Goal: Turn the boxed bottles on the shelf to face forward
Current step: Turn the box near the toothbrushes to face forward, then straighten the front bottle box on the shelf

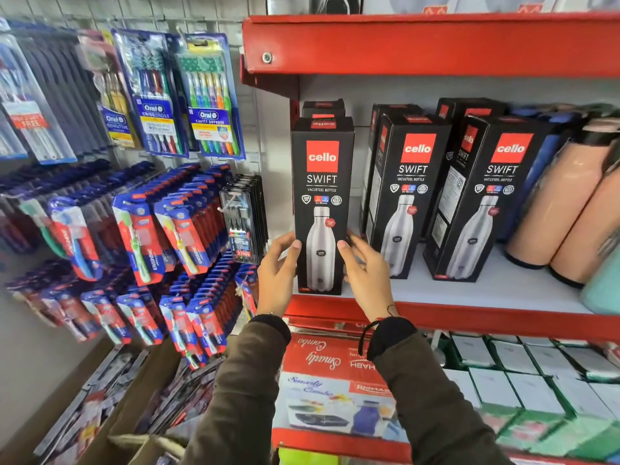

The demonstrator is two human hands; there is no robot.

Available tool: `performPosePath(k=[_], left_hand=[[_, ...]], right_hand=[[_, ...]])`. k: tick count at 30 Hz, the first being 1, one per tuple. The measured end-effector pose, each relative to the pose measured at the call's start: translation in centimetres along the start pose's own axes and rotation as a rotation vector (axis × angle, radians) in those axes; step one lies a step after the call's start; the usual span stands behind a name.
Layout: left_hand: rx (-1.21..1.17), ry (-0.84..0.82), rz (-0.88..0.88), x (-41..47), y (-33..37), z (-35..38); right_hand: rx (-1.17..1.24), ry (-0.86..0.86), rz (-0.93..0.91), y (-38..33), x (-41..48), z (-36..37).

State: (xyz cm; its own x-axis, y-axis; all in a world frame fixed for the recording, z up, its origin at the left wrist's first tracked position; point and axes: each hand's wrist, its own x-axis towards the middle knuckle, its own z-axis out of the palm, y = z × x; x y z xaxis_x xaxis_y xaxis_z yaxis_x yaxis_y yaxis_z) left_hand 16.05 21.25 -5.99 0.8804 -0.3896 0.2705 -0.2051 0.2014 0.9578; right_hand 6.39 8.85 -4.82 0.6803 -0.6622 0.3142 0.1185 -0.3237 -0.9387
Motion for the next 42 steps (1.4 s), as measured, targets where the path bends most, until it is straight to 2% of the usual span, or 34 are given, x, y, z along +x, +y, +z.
performPosePath(k=[7,20,22,26,28,31,34,37,42], left_hand=[[-0.020,0.034,0.020,-1.8,0.8,-0.4],[0.085,0.083,0.039,-3.7,1.5,0.4],[0.093,0.167,0.085,-4.4,1.3,1.1],[0.165,0.475,0.246,-6.0,1.5,3.2],[0.266,0.510,0.380,-6.8,2.3,4.8],[0.326,0.403,0.566,-7.8,3.8,8.2],[0.320,0.160,0.646,-7.9,4.5,11.6],[0.259,0.023,0.561,-6.5,4.2,14.5],[0.145,0.025,0.109,-2.6,3.7,16.7]], right_hand=[[-0.027,-0.015,-0.041,-0.7,-1.4,-0.5],[-0.044,-0.022,-0.056,-1.2,-2.9,-1.2],[-0.030,-0.016,-0.054,-1.1,-3.3,-2.0],[-0.011,0.049,-0.075,-0.8,-3.3,-5.5],[-0.007,0.113,-0.092,-0.7,-2.9,-7.2],[0.002,0.183,-0.111,-0.5,-1.8,-9.6],[-0.002,0.230,-0.100,-0.3,-0.3,-11.2],[-0.005,0.205,-0.048,-0.1,1.4,-11.8],[-0.088,0.103,0.027,0.1,3.6,-11.8]])
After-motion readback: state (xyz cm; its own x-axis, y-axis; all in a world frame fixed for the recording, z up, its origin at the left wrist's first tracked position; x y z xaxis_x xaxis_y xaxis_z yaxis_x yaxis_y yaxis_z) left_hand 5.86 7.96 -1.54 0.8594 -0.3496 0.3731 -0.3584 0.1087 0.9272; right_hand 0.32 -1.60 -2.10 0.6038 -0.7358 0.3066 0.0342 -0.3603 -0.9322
